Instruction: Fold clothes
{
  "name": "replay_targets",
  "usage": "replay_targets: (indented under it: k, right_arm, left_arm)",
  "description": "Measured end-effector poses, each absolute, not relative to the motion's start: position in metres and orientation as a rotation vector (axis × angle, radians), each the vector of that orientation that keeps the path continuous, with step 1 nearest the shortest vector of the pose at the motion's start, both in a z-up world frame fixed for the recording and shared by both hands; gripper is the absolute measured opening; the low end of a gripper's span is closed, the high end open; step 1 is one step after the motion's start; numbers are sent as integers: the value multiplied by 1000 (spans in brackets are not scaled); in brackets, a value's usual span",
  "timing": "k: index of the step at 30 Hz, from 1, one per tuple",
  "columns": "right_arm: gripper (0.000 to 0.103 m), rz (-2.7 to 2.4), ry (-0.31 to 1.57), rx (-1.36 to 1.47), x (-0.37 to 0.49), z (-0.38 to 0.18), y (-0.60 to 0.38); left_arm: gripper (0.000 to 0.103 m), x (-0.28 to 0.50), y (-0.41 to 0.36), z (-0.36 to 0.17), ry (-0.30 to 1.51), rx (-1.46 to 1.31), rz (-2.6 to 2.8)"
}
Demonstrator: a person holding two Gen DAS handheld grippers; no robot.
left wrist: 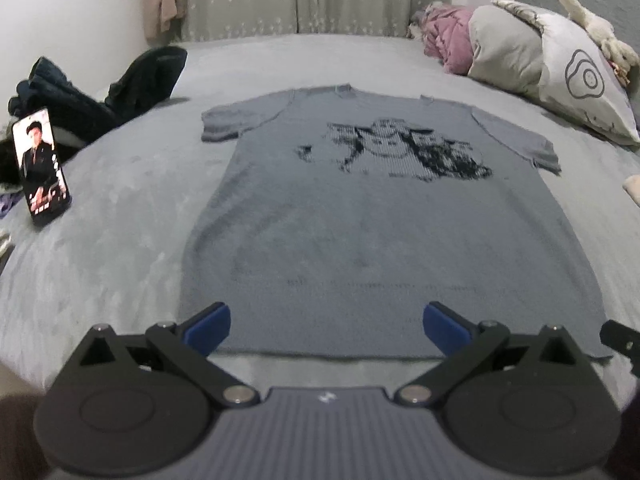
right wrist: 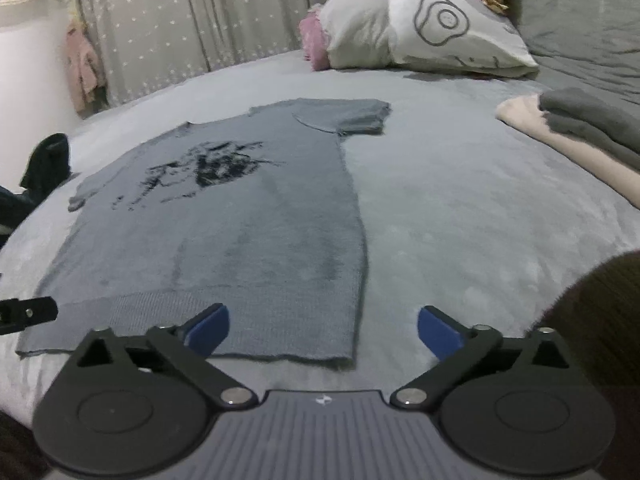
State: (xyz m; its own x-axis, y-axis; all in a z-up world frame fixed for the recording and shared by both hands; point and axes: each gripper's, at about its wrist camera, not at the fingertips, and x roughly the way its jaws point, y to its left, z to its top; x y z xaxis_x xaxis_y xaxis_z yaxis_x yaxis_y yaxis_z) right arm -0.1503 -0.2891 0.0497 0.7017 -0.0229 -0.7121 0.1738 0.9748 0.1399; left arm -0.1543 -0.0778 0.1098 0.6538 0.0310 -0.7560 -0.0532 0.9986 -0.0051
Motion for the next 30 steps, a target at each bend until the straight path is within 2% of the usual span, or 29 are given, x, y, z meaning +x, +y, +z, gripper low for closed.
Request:
replay_targets:
  k: [8,18,30]
  right_arm:
    - [103,-112,755,181,-161,47,-287]
    - [103,-21,753,-1,-166,41,-254]
    - [103,-24,768,49,-165,37,-261]
  left_arm:
    - [103,-167,-94,101,901,-25,38]
    - [103,-167,-100,88,945,-22,29]
    - [103,-163,-103,84,962,-13,39]
